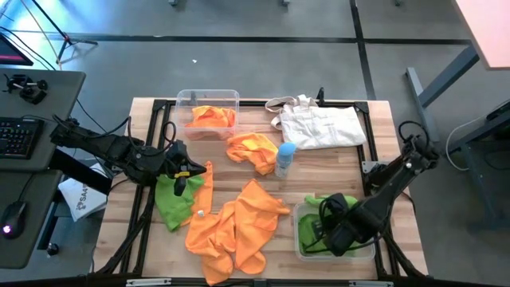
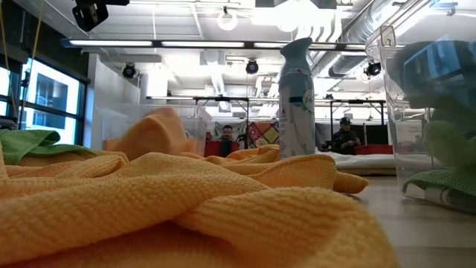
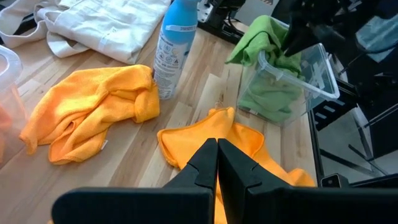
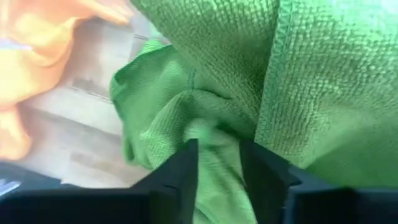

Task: Sort microfiber towel by color & place in baskets
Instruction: Put the green microfiber towel into the bottom transparent bin, then put the yellow microfiber towel into the top transparent bin

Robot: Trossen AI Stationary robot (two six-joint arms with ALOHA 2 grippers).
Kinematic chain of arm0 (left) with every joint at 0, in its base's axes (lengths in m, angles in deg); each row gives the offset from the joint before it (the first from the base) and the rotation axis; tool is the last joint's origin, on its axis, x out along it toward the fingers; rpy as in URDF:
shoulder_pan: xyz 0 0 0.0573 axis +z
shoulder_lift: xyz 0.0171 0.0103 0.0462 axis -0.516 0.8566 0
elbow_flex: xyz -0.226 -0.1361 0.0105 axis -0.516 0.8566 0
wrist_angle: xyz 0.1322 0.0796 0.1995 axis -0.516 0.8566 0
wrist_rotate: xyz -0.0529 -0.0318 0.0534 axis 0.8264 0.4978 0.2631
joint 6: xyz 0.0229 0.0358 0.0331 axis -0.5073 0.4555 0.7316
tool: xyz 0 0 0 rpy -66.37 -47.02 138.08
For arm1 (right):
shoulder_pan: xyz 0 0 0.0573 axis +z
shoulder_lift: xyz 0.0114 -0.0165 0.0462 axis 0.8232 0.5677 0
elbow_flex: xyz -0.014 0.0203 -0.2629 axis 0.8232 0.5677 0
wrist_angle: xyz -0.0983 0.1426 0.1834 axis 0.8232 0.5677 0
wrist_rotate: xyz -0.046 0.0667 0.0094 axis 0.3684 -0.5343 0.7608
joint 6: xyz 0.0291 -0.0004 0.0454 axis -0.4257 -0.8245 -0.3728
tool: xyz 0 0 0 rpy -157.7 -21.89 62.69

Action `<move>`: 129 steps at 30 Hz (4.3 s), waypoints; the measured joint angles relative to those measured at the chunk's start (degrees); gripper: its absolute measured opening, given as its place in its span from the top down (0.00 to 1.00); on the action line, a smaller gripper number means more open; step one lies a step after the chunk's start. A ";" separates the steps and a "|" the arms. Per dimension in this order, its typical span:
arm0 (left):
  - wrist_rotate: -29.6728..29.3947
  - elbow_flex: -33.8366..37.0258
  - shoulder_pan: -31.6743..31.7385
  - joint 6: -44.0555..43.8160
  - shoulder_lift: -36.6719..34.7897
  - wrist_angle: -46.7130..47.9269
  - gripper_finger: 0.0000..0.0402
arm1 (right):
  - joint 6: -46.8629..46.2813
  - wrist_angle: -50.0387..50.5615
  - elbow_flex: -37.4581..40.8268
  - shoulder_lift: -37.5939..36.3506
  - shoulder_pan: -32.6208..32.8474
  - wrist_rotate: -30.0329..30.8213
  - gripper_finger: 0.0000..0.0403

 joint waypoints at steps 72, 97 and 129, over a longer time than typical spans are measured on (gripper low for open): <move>-0.73 0.00 0.00 0.66 0.02 0.01 1.00 | 3.13 16.70 -19.98 -3.37 3.56 -4.20 1.00; -0.61 -0.02 0.00 0.44 0.02 0.00 1.00 | -2.65 -26.53 17.06 0.32 -0.17 -3.43 0.97; -0.65 -0.02 0.09 1.05 0.02 0.00 1.00 | 1.86 -0.04 -2.69 -12.21 -0.17 18.81 0.55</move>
